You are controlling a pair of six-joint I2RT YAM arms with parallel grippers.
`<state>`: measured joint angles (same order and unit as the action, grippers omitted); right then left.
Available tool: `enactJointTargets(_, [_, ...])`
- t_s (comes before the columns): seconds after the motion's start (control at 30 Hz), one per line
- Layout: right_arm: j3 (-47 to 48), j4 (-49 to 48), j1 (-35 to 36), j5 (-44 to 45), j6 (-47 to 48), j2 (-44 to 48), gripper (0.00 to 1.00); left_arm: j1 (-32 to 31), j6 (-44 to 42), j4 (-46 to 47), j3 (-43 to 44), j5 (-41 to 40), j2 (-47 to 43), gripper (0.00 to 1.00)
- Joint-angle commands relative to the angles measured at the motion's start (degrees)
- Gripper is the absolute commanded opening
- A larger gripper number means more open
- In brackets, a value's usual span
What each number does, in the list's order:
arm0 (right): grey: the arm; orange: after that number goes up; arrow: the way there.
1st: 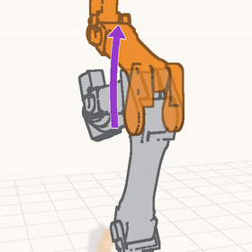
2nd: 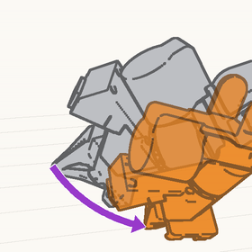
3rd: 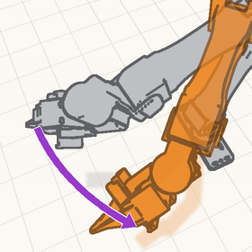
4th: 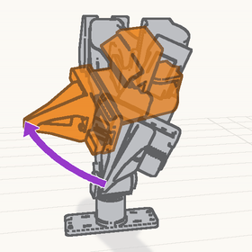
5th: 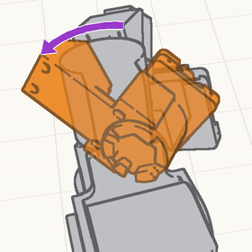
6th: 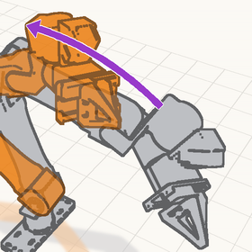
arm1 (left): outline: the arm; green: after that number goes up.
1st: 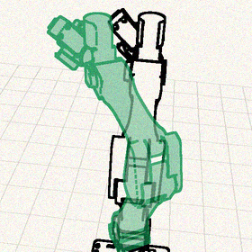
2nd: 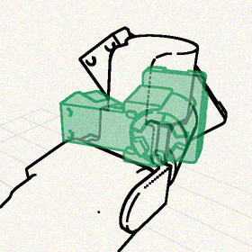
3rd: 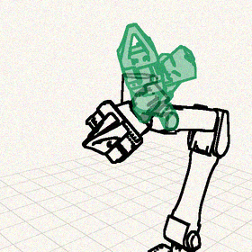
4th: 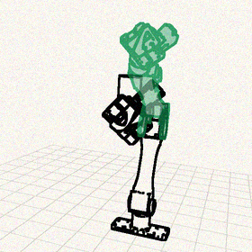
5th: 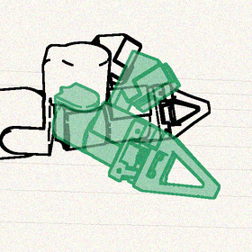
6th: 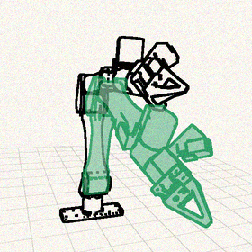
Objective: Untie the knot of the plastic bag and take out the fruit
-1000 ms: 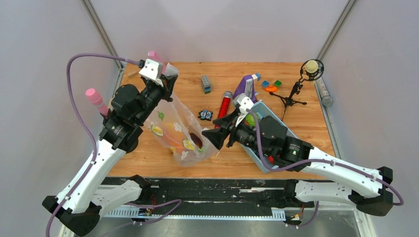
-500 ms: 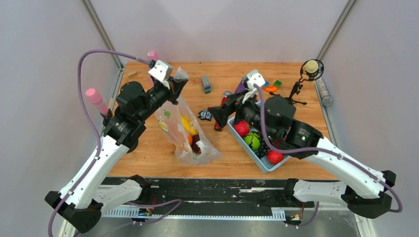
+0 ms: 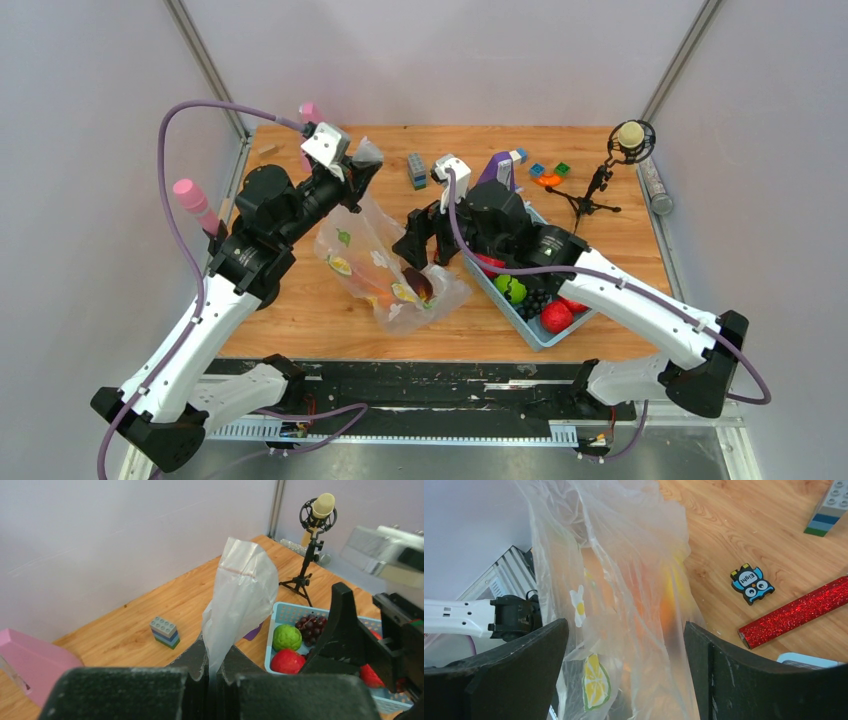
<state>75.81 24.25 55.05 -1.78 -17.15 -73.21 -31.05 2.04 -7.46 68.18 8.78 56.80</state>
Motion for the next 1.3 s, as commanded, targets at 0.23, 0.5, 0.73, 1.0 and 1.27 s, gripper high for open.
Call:
enactJointTargets(0.23, [-1.3,-2.8,0.0,0.5,-0.9,-4.4,0.73,0.2,-0.2,2.5,0.2,1.5,-1.6,0.0])
enactJointTargets(0.5, [-1.5,-4.1,0.0,1.3,-0.5,-8.1,0.58,0.2,0.6,3.3,-1.4,2.2,-2.3,0.0])
enactJointTargets(0.73, [-3.1,-6.7,-0.1,1.3,-0.6,-7.6,0.16,0.2,1.5,2.3,-2.7,-2.1,-2.9,0.0])
enactJointTargets(1.0, [-6.4,-10.8,-0.7,7.1,-4.8,-3.3,0.0,0.3,4.4,-2.7,-2.2,-10.5,-3.3,0.24])
enactJointTargets(1.27, [-5.3,-10.9,-1.3,11.0,-12.1,-2.6,0.0,0.3,10.1,-11.2,-0.2,-15.6,-3.8,0.93])
